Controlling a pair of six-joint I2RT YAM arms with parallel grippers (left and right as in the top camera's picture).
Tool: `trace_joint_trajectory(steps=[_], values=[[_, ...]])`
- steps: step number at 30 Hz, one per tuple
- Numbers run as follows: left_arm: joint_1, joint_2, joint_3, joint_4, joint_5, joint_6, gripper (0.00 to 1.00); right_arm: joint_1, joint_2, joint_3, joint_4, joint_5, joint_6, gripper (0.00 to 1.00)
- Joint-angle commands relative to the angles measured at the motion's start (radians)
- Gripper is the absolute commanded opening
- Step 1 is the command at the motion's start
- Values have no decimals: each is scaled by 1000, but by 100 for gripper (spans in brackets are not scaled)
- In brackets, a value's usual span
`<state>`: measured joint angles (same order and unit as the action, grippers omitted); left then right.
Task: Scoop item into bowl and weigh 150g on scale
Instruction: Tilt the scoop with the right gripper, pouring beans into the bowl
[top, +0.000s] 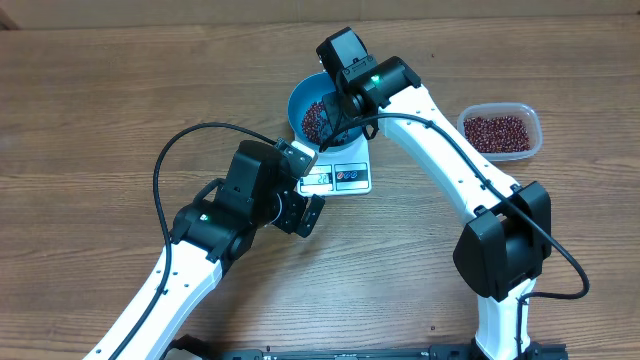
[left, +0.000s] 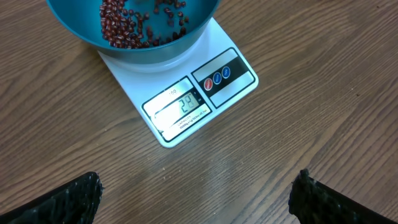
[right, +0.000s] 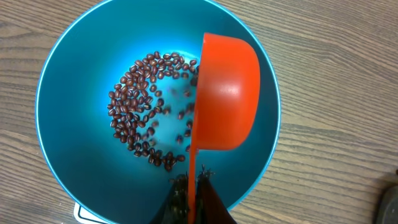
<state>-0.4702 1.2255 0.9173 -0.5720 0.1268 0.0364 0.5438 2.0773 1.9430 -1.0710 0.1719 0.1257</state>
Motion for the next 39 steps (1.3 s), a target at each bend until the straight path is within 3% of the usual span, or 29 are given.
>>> trace_joint_trajectory(steps=[1,15,22,39], values=[[5,3,21,0,-6,9,100,5,-27,30,2,6,-7,4],[5,3,21,0,-6,9,100,6,-59,30,6,-37,-83,4],[5,3,21,0,-6,9,100,40,-67,29,-5,77,-130,4],[5,3,21,0,-6,9,100,36,-71,29,3,55,-135,4]])
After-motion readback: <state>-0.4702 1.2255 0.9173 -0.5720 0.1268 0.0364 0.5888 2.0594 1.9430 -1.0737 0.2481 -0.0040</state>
